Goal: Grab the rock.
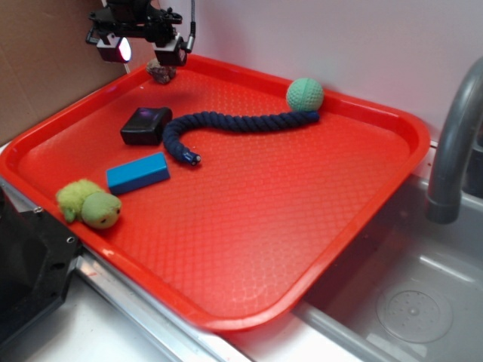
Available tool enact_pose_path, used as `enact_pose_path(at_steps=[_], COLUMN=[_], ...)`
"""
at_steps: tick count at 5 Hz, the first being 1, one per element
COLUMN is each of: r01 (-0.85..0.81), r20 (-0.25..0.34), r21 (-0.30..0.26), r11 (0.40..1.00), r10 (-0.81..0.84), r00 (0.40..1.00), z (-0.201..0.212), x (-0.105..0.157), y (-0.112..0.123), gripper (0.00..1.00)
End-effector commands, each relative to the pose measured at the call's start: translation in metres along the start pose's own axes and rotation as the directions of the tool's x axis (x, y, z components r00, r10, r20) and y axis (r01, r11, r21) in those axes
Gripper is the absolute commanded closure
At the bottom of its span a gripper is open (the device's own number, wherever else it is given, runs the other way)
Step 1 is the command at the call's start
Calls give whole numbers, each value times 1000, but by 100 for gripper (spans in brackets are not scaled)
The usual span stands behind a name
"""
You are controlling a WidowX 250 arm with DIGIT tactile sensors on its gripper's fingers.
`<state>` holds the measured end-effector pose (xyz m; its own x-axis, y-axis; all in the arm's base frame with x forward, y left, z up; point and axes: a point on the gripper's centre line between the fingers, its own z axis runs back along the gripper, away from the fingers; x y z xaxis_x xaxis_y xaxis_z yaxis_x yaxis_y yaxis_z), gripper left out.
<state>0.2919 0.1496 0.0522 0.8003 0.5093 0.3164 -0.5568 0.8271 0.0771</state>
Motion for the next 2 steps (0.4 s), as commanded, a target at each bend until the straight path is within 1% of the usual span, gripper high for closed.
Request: enact_pose_path(at_steps=[1,2], r01=[-12,-23], r20=[31,19], r21=[24,65], r11=[1000,998], r10=[11,22], r00=[999,1000], z=[-11,-21], x=[29,36], y=[14,19], gripper=[0,0])
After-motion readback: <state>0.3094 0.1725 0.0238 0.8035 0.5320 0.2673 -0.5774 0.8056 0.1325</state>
